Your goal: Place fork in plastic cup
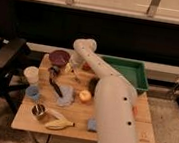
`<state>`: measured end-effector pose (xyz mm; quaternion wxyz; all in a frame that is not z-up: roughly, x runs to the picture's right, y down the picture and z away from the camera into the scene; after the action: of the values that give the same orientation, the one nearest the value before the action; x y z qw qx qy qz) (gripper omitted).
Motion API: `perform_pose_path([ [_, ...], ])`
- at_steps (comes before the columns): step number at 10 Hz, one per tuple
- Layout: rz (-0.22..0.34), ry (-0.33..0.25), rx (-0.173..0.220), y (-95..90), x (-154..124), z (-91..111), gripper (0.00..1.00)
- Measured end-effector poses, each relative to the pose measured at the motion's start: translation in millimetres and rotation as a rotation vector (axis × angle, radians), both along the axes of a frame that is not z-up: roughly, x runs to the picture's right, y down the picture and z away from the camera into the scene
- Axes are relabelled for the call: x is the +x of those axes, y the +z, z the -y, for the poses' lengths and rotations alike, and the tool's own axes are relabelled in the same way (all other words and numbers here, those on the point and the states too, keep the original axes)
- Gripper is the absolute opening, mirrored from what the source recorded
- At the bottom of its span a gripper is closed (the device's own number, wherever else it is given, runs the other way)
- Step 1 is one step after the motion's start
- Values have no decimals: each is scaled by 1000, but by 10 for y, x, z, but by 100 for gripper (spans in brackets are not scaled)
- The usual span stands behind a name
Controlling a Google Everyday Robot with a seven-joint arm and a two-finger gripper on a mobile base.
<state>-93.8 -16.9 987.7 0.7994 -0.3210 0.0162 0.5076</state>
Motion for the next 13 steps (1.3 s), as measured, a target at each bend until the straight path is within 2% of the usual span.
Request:
perform_pose_path([
  [5, -44, -45, -50, 224, -37, -214, 79],
  [6, -52, -58, -63, 268, -65, -275, 72],
  [8, -60, -76, -82, 300, -118, -357, 52],
  [10, -66, -70, -80, 281, -60, -317, 34],
  [12, -69, -71, -80, 248, -34, -288, 12],
  [13, -68, -70, -81, 233, -34, -282, 5],
])
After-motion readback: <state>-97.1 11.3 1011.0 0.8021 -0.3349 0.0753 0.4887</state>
